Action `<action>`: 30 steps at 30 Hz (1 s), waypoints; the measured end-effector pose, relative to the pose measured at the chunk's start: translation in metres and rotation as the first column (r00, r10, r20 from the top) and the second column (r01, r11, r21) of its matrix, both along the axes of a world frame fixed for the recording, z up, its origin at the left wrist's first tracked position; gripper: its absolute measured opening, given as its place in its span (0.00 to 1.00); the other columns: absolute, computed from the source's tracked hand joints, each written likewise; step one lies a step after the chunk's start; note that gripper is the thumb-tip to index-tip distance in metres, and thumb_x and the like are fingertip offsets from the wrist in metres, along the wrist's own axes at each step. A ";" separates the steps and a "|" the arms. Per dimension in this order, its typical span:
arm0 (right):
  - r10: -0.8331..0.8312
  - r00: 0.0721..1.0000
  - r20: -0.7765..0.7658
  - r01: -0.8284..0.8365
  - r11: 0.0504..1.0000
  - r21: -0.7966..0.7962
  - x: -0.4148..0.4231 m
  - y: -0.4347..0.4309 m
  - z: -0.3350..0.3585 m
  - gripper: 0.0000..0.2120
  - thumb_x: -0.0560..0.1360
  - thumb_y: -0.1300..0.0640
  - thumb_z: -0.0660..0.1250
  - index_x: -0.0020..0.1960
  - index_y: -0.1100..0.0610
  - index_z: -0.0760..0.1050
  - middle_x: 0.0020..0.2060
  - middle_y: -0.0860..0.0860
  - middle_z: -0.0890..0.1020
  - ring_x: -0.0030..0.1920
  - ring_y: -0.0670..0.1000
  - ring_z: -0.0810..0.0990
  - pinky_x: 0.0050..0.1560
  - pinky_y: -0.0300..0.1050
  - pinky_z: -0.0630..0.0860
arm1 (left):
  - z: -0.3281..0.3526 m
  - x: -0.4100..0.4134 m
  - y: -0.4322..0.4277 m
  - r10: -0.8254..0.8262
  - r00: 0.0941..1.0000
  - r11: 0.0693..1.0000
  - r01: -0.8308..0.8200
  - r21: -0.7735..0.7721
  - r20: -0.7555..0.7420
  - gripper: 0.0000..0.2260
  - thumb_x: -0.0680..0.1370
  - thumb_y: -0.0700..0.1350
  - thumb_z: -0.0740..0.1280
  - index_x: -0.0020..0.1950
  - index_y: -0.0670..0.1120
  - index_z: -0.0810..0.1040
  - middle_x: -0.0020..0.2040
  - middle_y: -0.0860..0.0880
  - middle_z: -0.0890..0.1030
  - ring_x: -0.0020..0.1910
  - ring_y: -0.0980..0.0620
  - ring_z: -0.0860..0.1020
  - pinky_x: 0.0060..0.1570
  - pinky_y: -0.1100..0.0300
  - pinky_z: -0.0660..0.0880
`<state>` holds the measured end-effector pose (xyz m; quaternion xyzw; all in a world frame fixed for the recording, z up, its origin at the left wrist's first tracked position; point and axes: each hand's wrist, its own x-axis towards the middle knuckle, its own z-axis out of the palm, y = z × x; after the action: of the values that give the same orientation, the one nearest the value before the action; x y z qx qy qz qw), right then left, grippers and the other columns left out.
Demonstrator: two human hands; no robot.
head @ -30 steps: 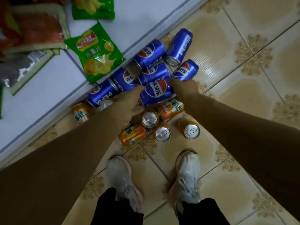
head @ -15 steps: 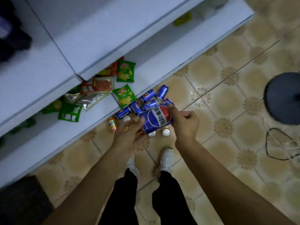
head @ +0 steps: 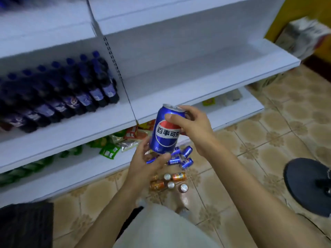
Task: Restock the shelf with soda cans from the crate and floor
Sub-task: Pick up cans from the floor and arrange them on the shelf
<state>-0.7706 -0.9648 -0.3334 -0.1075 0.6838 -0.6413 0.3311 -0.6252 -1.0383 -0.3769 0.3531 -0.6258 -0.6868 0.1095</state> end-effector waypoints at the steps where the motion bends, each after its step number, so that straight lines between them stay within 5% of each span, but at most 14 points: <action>1: 0.051 0.996 -0.071 -0.053 0.998 -0.020 0.002 -0.005 0.017 0.14 0.68 0.59 0.76 0.51 0.54 0.77 0.47 0.51 0.83 0.46 0.48 0.82 0.42 0.41 0.78 | 0.013 -0.001 -0.001 0.000 1.000 0.998 -0.002 -0.064 -0.029 0.36 0.61 0.53 0.78 0.66 0.56 0.68 0.59 0.59 0.77 0.51 0.66 0.79 0.43 0.70 0.76; 5: 0.163 0.945 -0.283 -0.192 0.978 -0.080 0.011 -0.025 0.077 0.17 0.67 0.60 0.77 0.55 0.56 0.78 0.49 0.51 0.83 0.47 0.48 0.82 0.44 0.40 0.77 | 0.057 -0.007 -0.013 0.052 0.985 0.956 -0.096 -0.276 -0.162 0.40 0.60 0.54 0.78 0.68 0.56 0.65 0.59 0.61 0.76 0.55 0.63 0.78 0.51 0.64 0.77; 9: 0.233 0.888 -0.397 -0.305 0.944 -0.127 0.021 -0.046 0.125 0.20 0.67 0.59 0.77 0.57 0.55 0.77 0.51 0.52 0.83 0.52 0.51 0.82 0.52 0.46 0.79 | 0.098 -0.015 -0.029 0.178 0.940 0.869 -0.289 -0.403 -0.290 0.27 0.66 0.48 0.79 0.58 0.57 0.68 0.51 0.62 0.78 0.51 0.62 0.78 0.48 0.64 0.75; 15: 0.255 0.825 -0.504 -0.383 0.908 -0.169 0.045 -0.072 0.182 0.31 0.69 0.54 0.75 0.69 0.51 0.67 0.57 0.49 0.78 0.54 0.46 0.80 0.46 0.34 0.79 | 0.148 -0.006 -0.058 0.221 0.854 0.799 -0.436 -0.414 -0.472 0.23 0.67 0.45 0.78 0.53 0.58 0.68 0.50 0.61 0.78 0.49 0.63 0.78 0.51 0.59 0.77; 22: 0.178 0.605 -0.776 -0.331 0.943 -0.042 0.084 -0.111 0.205 0.50 0.63 0.48 0.79 0.76 0.48 0.53 0.65 0.47 0.72 0.62 0.48 0.74 0.60 0.42 0.75 | 0.176 0.012 -0.099 0.200 0.802 0.791 -0.471 -0.390 -0.563 0.31 0.64 0.46 0.79 0.63 0.48 0.70 0.53 0.52 0.82 0.52 0.57 0.81 0.52 0.53 0.80; 25: 0.178 0.539 -0.824 -0.306 0.952 0.005 0.101 -0.134 0.211 0.54 0.62 0.44 0.78 0.77 0.47 0.49 0.67 0.47 0.72 0.63 0.49 0.74 0.63 0.48 0.75 | 0.182 0.026 -0.121 0.208 0.774 0.779 -0.501 -0.378 -0.598 0.27 0.67 0.38 0.77 0.62 0.45 0.70 0.52 0.52 0.81 0.49 0.61 0.81 0.49 0.63 0.79; 30: 0.184 0.470 -0.863 -0.253 0.965 0.068 0.132 -0.185 0.220 0.54 0.63 0.41 0.77 0.77 0.47 0.47 0.69 0.47 0.71 0.65 0.50 0.73 0.62 0.51 0.75 | 0.188 0.054 -0.174 0.209 0.728 0.777 -0.529 -0.341 -0.653 0.28 0.66 0.39 0.77 0.62 0.47 0.69 0.55 0.49 0.80 0.53 0.54 0.81 0.52 0.53 0.80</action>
<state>-0.6388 -1.1496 -0.1139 -0.5106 0.7151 -0.4769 0.0206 -0.5713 -1.2127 -0.1887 0.2060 -0.6314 -0.5337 0.5236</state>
